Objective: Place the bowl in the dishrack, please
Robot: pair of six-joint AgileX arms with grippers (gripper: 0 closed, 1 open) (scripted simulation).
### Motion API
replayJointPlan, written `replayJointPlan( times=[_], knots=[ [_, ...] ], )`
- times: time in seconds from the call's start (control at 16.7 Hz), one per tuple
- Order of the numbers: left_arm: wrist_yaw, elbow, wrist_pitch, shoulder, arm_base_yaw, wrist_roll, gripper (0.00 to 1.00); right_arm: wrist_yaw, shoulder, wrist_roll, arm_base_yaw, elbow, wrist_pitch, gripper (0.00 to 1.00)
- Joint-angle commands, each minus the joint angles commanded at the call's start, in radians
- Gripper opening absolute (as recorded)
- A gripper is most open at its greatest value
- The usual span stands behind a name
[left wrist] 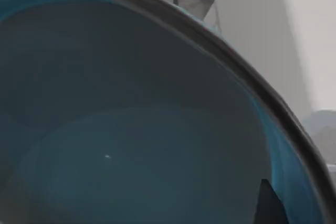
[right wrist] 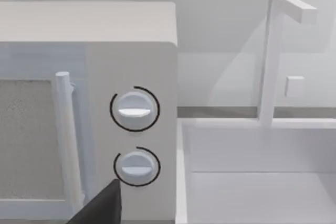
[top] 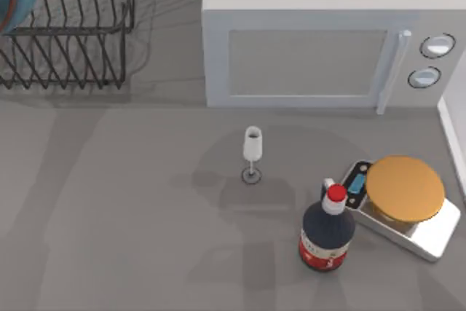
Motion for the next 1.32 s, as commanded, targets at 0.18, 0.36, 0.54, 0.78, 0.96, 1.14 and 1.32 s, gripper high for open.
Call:
replayJointPlan(
  times=[0.18,0.36,0.54,0.78,0.96,1.14,1.32],
  knots=[
    [0.037,-0.141,0.27,-0.17,0.152,0.123,0.0,0.0,0.0,0.0,0.0,0.0,0.0,1.0],
    [0.069,-0.255,0.463,-0.323,0.278,0.221,0.0,0.0,0.0,0.0,0.0,0.0,0.0,1.0],
    [0.089,-0.32,0.559,-0.414,0.354,0.276,0.0,0.0,0.0,0.0,0.0,0.0,0.0,1.0],
    [0.092,-0.33,0.573,-0.427,0.364,0.284,0.0,0.0,0.0,0.0,0.0,0.0,0.0,1.0],
    [0.088,-0.326,0.583,-0.412,0.36,0.285,0.0,0.0,0.0,0.0,0.0,0.0,0.0,1.0],
    [0.078,-0.333,0.679,-0.317,0.352,0.285,0.0,0.0,0.0,0.0,0.0,0.0,0.0,1.0],
    [0.062,-0.354,0.861,-0.148,0.336,0.286,0.0,0.0,0.0,0.0,0.0,0.0,0.0,1.0]
  ],
)
